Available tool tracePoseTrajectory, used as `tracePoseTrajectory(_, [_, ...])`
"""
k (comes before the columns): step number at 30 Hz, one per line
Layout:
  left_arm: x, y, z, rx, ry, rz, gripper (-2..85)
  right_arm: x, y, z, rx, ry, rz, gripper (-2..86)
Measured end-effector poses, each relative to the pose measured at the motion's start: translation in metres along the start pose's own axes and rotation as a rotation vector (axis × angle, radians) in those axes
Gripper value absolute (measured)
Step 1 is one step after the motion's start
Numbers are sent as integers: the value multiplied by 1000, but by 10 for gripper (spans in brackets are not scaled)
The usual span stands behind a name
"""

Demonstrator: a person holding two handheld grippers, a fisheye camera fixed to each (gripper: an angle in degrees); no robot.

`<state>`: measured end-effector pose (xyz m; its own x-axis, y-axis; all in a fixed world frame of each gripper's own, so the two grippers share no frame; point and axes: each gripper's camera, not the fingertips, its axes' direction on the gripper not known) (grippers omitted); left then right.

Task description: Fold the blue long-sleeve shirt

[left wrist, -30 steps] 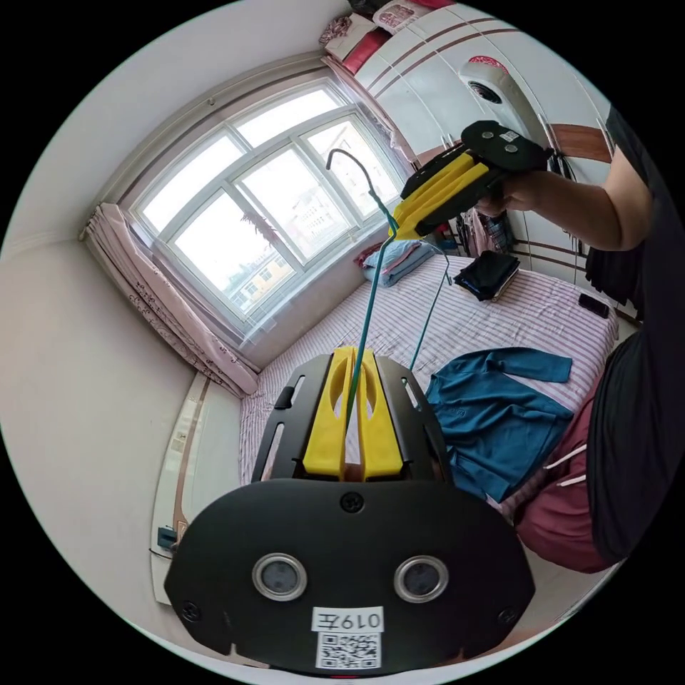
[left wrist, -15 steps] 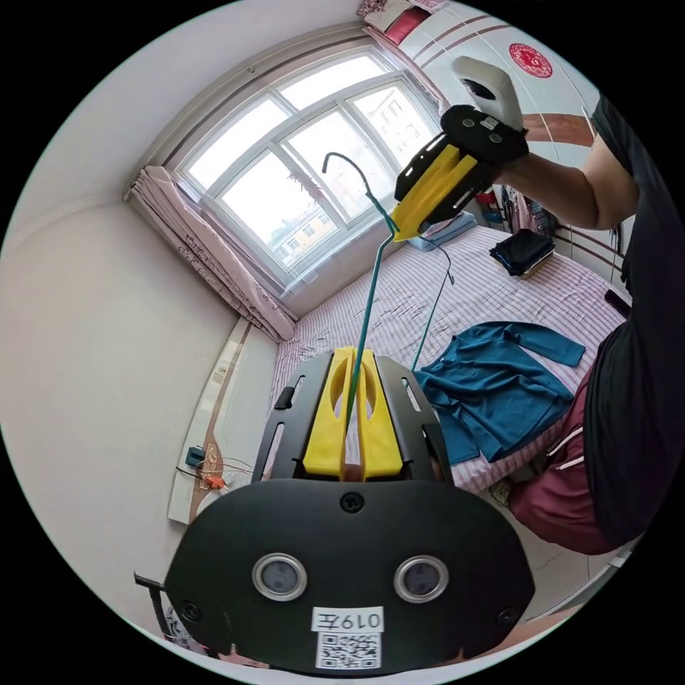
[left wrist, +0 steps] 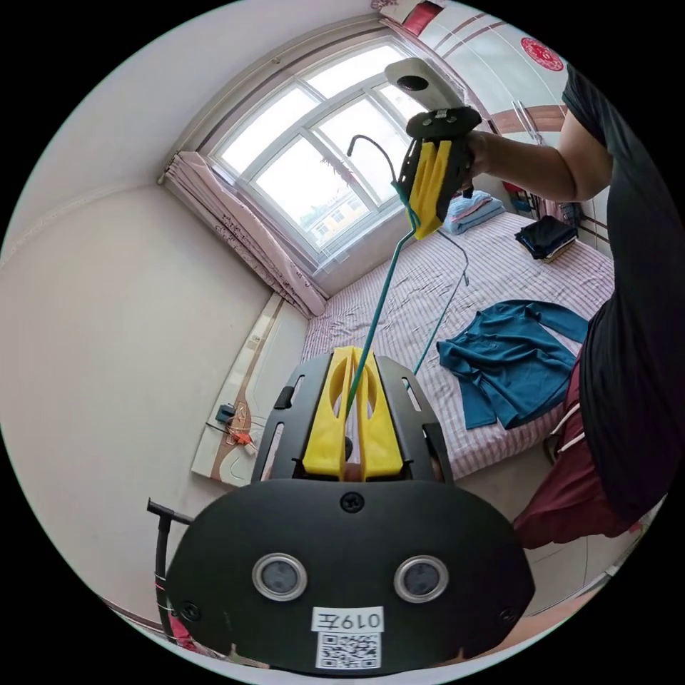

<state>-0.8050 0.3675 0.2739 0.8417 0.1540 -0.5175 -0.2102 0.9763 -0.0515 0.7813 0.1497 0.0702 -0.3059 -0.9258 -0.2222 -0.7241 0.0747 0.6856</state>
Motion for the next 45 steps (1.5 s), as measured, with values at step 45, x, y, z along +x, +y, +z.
tracePoseTrajectory(45, [-203, 576, -250, 93, -78, -641, 62, -53, -261, 459, 164, 175, 627, -10])
